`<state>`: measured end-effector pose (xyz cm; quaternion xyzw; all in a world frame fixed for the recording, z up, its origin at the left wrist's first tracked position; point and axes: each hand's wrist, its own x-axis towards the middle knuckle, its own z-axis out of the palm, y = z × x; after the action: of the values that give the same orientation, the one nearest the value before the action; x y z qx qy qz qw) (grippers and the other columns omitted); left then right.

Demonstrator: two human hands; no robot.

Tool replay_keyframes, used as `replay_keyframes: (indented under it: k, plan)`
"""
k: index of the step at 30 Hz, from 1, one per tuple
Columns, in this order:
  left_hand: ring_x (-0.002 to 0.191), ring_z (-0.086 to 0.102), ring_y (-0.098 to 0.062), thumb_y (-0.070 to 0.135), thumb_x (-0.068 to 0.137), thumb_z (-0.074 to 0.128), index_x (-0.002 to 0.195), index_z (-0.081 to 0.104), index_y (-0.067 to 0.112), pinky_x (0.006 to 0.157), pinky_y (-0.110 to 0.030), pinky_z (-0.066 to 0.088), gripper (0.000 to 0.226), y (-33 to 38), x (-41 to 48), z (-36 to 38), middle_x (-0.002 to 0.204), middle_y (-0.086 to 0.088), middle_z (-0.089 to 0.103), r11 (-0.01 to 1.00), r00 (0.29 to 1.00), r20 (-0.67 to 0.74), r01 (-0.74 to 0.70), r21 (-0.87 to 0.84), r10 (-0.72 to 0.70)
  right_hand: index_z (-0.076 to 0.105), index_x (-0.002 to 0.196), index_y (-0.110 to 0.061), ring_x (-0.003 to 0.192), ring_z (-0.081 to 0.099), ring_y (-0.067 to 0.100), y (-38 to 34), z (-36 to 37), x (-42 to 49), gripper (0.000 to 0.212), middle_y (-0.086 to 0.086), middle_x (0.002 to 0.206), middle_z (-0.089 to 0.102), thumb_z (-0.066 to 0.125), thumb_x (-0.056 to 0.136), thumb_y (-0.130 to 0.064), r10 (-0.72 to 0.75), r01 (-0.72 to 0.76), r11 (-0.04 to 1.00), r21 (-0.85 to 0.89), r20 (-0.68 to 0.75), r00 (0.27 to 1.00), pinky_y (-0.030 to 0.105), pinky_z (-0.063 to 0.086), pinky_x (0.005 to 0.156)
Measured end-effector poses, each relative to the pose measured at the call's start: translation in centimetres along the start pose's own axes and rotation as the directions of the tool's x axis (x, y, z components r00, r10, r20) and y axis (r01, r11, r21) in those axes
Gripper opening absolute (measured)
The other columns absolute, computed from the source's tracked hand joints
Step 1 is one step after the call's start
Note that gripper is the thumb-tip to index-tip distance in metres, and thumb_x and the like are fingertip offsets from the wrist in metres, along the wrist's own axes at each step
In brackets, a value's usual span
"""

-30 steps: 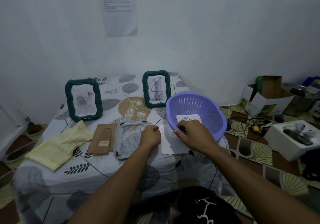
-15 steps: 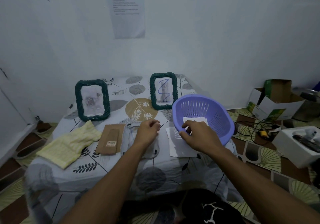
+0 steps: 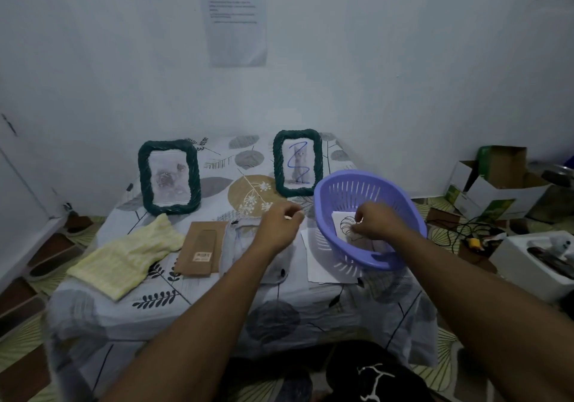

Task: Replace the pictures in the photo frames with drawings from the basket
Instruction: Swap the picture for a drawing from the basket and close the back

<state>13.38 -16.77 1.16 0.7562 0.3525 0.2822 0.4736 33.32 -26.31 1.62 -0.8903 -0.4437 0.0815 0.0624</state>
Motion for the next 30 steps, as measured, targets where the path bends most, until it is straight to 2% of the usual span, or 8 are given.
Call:
replay_keyframes:
  k: [4, 6, 9, 14, 20, 24, 28, 30]
  plan:
    - [0.076, 0.064, -0.021, 0.010, 0.093, 0.057, 0.110, 0.061, 0.006, 0.060, -0.027, 0.058, 0.017, 0.7, 0.6, 2.8, 0.103, -0.014, 0.063, 0.993, 0.997, 0.059, 0.064, -0.099, -0.059, 0.066, 0.083, -0.010, 0.078, 0.065, 0.025, -0.3, 1.3, 1.0, 0.034, 0.010, 0.083, 0.068, 0.069, 0.081, -0.043, 0.017, -0.012, 0.998, -0.055, 0.097, 0.995, 0.035, 0.056, 0.073]
    - [0.071, 0.066, -0.021, 0.003, 0.092, 0.057, 0.106, 0.060, 0.003, 0.056, -0.024, 0.056, 0.015, 0.6, 0.8, 3.1, 0.103, -0.020, 0.063, 0.975, 0.994, 0.062, 0.106, -0.195, -0.095, 0.061, 0.079, -0.011, 0.073, 0.060, 0.023, -0.8, 1.6, 1.2, 0.041, 0.006, 0.078, 0.063, 0.067, 0.080, -0.051, 0.004, 0.005, 0.996, -0.089, 0.097, 0.995, 0.033, 0.051, 0.069]
    - [0.066, 0.065, -0.020, -0.001, 0.090, 0.060, 0.106, 0.061, 0.002, 0.054, -0.023, 0.055, 0.016, 0.3, 1.1, 2.9, 0.099, -0.023, 0.064, 0.954, 0.989, 0.073, 0.140, -0.264, -0.125, 0.056, 0.078, -0.014, 0.073, 0.056, 0.024, -1.3, 1.9, 1.4, 0.042, 0.004, 0.076, 0.056, 0.068, 0.078, -0.054, -0.014, 0.023, 0.993, -0.119, 0.075, 0.997, 0.032, 0.048, 0.067]
    - [0.064, 0.064, -0.020, -0.001, 0.089, 0.061, 0.107, 0.061, 0.000, 0.057, -0.025, 0.057, 0.018, 0.1, 1.4, 2.8, 0.091, -0.021, 0.065, 0.942, 0.986, 0.088, 0.159, -0.294, -0.139, 0.056, 0.081, -0.014, 0.073, 0.055, 0.026, -1.7, 2.2, 1.4, 0.027, 0.005, 0.081, 0.055, 0.070, 0.076, -0.037, -0.020, 0.025, 0.991, -0.133, 0.037, 0.999, 0.033, 0.051, 0.068]
    - [0.055, 0.063, -0.018, -0.002, 0.091, 0.058, 0.108, 0.059, 0.003, 0.055, -0.026, 0.056, 0.018, 0.3, 1.3, 3.2, 0.076, -0.011, 0.067, 0.909, 0.979, 0.115, 0.198, -0.366, -0.167, 0.056, 0.078, -0.015, 0.075, 0.055, 0.026, -1.6, 2.6, 1.3, 0.038, 0.004, 0.081, 0.053, 0.066, 0.078, -0.052, -0.042, 0.048, 0.985, -0.166, 0.039, 0.998, 0.036, 0.053, 0.073]
    - [0.056, 0.061, -0.019, -0.002, 0.091, 0.058, 0.107, 0.059, 0.003, 0.055, -0.026, 0.055, 0.016, 0.1, 1.1, 3.2, 0.077, -0.012, 0.067, 0.897, 0.980, 0.105, 0.199, -0.395, -0.171, 0.057, 0.084, -0.013, 0.077, 0.056, 0.026, -2.2, 2.6, 1.2, 0.024, 0.006, 0.087, 0.057, 0.068, 0.081, -0.035, -0.066, 0.072, 0.985, -0.154, 0.045, 0.997, 0.035, 0.053, 0.071]
    - [0.059, 0.062, -0.020, -0.001, 0.091, 0.058, 0.106, 0.060, 0.004, 0.056, -0.027, 0.055, 0.016, -0.1, 1.1, 3.4, 0.083, -0.015, 0.067, 0.894, 0.980, 0.103, 0.196, -0.403, -0.168, 0.059, 0.088, -0.012, 0.072, 0.052, 0.024, -2.4, 2.5, 1.1, 0.019, 0.009, 0.089, 0.060, 0.068, 0.084, -0.029, -0.097, 0.099, 0.985, -0.144, 0.024, 0.995, 0.030, 0.042, 0.065]
    - [0.060, 0.063, -0.020, 0.000, 0.091, 0.059, 0.107, 0.061, 0.004, 0.056, -0.027, 0.054, 0.017, -0.3, 1.3, 3.5, 0.085, -0.015, 0.067, 0.891, 0.980, 0.103, 0.196, -0.409, -0.168, 0.060, 0.085, -0.011, 0.073, 0.054, 0.026, -2.3, 2.7, 1.0, 0.018, 0.010, 0.088, 0.060, 0.068, 0.084, -0.027, -0.101, 0.100, 0.988, -0.120, -0.003, 0.995, 0.031, 0.045, 0.064]
